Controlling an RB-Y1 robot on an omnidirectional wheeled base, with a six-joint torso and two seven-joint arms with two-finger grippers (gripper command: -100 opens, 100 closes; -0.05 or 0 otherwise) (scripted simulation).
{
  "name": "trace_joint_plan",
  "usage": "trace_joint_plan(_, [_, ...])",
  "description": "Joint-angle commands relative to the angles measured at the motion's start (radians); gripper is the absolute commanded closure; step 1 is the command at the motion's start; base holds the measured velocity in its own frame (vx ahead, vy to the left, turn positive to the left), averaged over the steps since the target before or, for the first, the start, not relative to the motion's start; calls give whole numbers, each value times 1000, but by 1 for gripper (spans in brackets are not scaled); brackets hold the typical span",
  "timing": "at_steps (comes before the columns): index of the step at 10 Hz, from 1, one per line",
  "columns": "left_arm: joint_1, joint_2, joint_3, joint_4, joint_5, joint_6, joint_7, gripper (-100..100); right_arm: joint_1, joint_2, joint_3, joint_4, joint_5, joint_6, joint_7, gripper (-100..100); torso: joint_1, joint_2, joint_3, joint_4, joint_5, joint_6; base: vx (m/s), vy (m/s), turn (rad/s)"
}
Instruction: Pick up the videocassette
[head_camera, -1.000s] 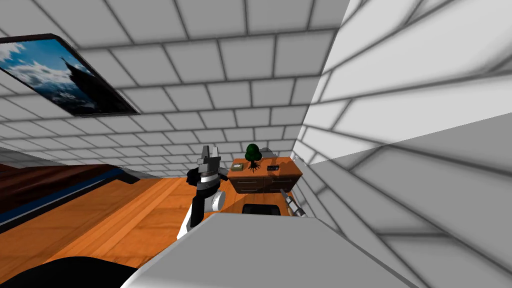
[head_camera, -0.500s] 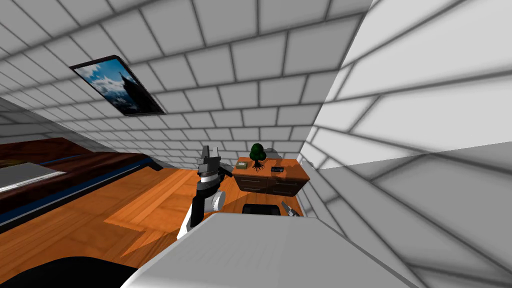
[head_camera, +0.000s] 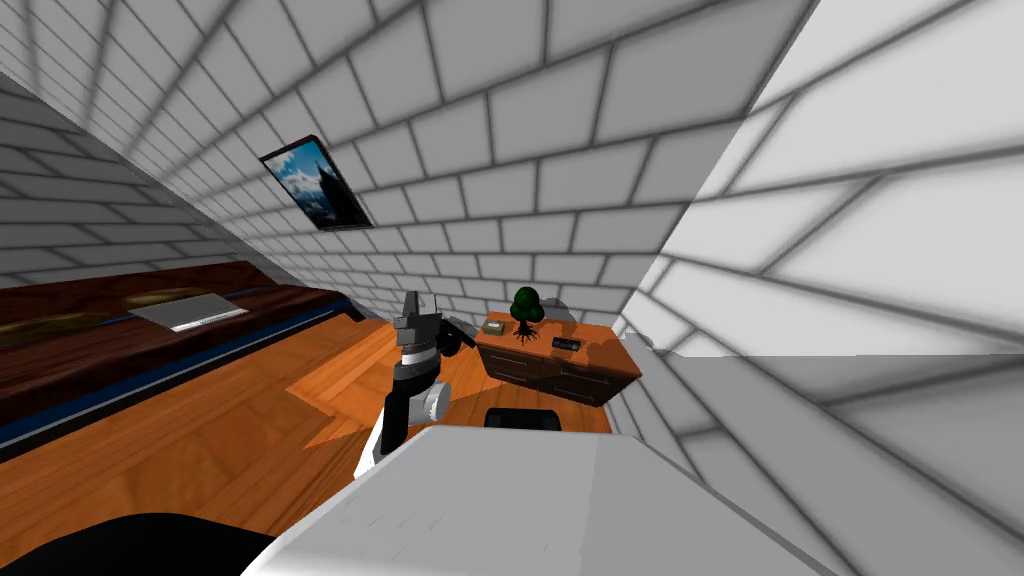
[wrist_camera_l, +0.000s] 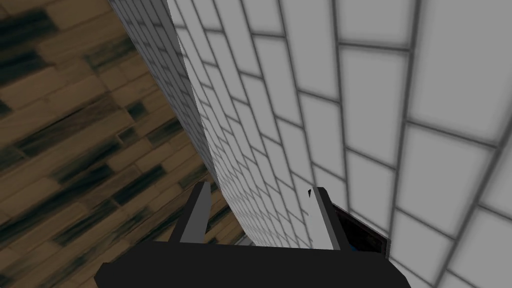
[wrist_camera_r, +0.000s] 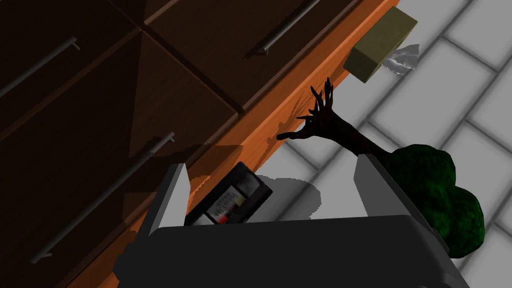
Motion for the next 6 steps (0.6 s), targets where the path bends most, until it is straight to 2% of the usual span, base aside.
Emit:
trace_joint_plan(1, [0,0,0,0,0,0,0,0,-6,-26,18,46,-1,8,4,-100,0,0,0,0,0,0,16,-15,262])
trace_joint_plan(2, [0,0,0,0,0,0,0,0,0,-61,51,91,4,9,25,-100,0,0,0,0,0,1,28,-11,365])
trace_joint_plan(3, [0,0,0,0,0,0,0,0,0,-61,51,107,4,9,25,-100,0,-1,0,0,0,0,21,-15,277])
trace_joint_plan(4, [0,0,0,0,0,0,0,0,4,-95,83,156,10,10,46,-100,0,-1,-1,0,0,0,28,-14,350])
trace_joint_plan(5, [0,0,0,0,0,0,0,0,4,-95,83,166,10,10,46,-100,0,-2,-1,0,0,0,31,-17,254])
trace_joint_plan(6, [0,0,0,0,0,0,0,0,8,-129,113,195,15,10,66,-100,0,-2,-1,0,0,1,34,-13,372])
